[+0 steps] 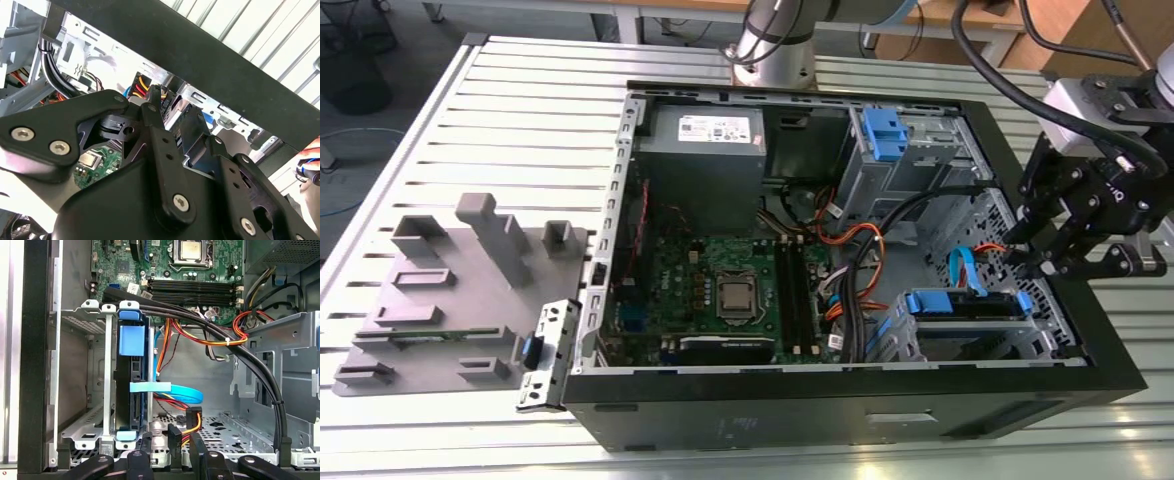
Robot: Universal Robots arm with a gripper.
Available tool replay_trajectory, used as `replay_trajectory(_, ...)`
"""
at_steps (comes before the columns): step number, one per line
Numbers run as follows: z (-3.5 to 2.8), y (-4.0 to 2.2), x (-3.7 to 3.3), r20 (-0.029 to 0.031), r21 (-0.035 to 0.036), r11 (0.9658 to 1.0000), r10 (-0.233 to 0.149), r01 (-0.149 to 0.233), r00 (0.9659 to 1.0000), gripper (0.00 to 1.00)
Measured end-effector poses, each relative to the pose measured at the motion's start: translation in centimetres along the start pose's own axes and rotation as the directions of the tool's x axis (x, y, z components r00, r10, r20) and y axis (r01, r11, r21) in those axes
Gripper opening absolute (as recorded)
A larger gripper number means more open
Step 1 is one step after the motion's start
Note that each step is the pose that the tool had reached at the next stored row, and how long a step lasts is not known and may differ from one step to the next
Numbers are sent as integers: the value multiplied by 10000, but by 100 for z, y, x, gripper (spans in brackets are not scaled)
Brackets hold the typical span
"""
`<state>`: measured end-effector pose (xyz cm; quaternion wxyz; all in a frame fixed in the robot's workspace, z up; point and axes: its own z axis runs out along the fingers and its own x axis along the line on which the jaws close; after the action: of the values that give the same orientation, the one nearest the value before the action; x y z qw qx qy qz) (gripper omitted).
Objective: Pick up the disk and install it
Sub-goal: 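Insert the second disk wire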
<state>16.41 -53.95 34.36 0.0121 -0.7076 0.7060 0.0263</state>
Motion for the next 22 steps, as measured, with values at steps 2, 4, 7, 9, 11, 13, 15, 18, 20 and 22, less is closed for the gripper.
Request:
replay_trajectory(2, 0, 1, -1, 0, 0, 10000, 1, -1, 10000, 43)
replay_trajectory(4, 0, 1, -1, 0, 0, 10000, 2, -2, 10000, 43)
replay_trajectory(7, 0, 1, -1, 0, 0, 10000, 1, -1, 10000, 41)
replay_trajectory(9, 0, 1, -2, 0, 0, 10000, 1, -1, 10000, 35)
replay_trajectory(11, 0, 1, -2, 0, 0, 10000, 1, -1, 10000, 23)
replay_trajectory(13, 0, 1, -2, 1, 0, 10000, 2, -2, 10000, 17)
replay_trajectory(15, 0, 1, -2, 0, 0, 10000, 1, -1, 10000, 16)
replay_trajectory(18, 0, 1, -3, 0, 0, 10000, 1, -1, 10000, 16)
replay_trajectory(20, 0, 4, -3, 1, 0, 10000, 2, -2, 10000, 16)
replay_trajectory(22, 1, 32, -4, 0, 1, 10000, 1, -1, 10000, 16)
